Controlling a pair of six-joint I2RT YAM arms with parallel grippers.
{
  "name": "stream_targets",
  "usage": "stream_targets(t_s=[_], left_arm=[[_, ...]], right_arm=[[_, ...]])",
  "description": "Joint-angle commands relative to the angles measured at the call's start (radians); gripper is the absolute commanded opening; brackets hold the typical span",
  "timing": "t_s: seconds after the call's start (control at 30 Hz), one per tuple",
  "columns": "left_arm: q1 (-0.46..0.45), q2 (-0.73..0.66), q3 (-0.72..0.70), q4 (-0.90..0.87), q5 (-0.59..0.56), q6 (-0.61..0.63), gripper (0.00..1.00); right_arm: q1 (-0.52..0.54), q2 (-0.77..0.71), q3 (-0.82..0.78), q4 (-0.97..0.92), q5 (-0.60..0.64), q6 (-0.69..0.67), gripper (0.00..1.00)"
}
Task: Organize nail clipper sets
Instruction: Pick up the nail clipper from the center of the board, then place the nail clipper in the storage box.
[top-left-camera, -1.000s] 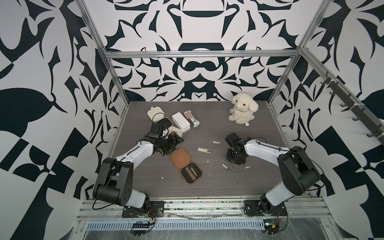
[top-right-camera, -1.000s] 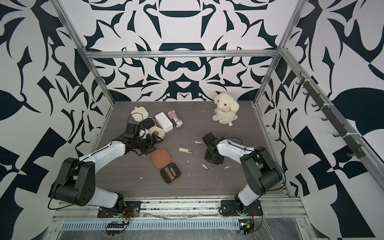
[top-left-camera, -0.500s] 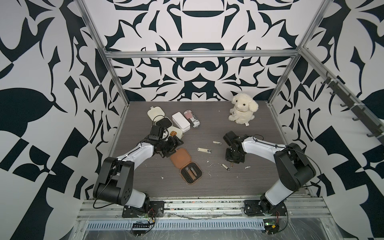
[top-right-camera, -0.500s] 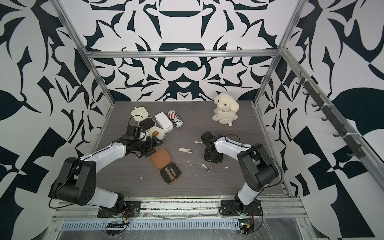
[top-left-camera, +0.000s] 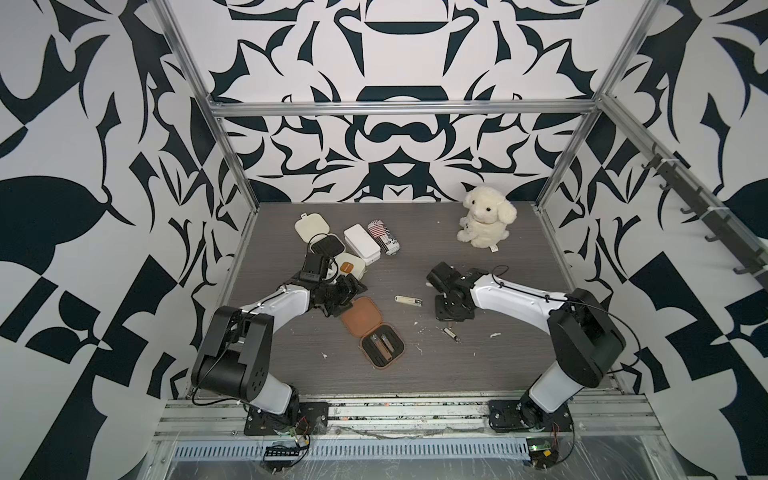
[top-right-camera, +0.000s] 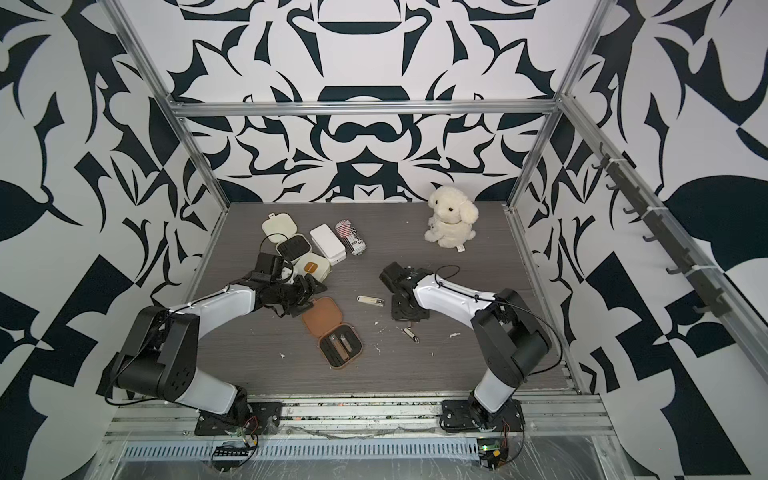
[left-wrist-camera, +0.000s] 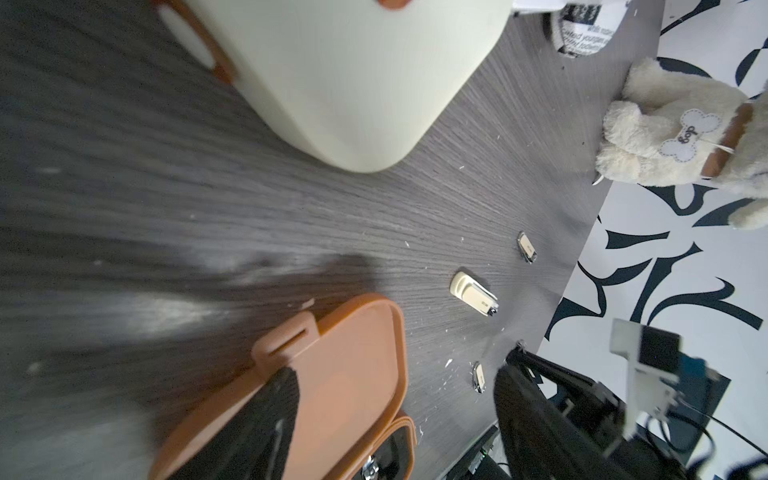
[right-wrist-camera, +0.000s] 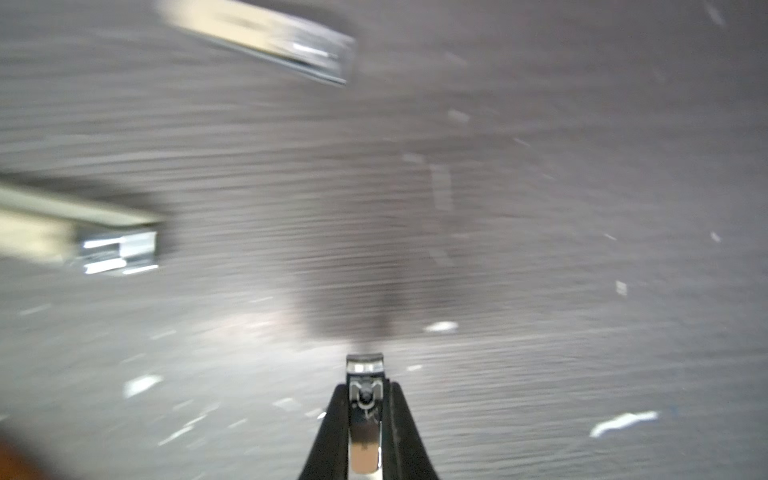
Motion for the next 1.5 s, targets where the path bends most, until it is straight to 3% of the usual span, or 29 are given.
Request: stream_targets(t_s=[0.0, 0.2, 0.4, 1.47], left_arm=[[0.003, 0.025, -0.029, 0.007, -0.01, 0.001, 0.78], [0.003, 0.047, -0.058, 0.031, -0.03, -0.006, 0.77], [0.003, 0.051, -0.072, 0.035, -0.05, -0.007, 0.77], [0.003, 0.069, -0.068, 0.027, -0.064, -0.005, 0.76]], right_arm=[[0.086, -0.003, 0.085, 0.027, 0.032, -0.041, 0.0], [0.228, 0.074, 0.163, 0.107, 0.003, -0.125, 0.0], [0.292, 0.145, 0.184, 0.178, -0.032, -0.181, 0.0], [0.359, 0.169, 0.111, 0.277, -0.022, -0.144, 0.0]])
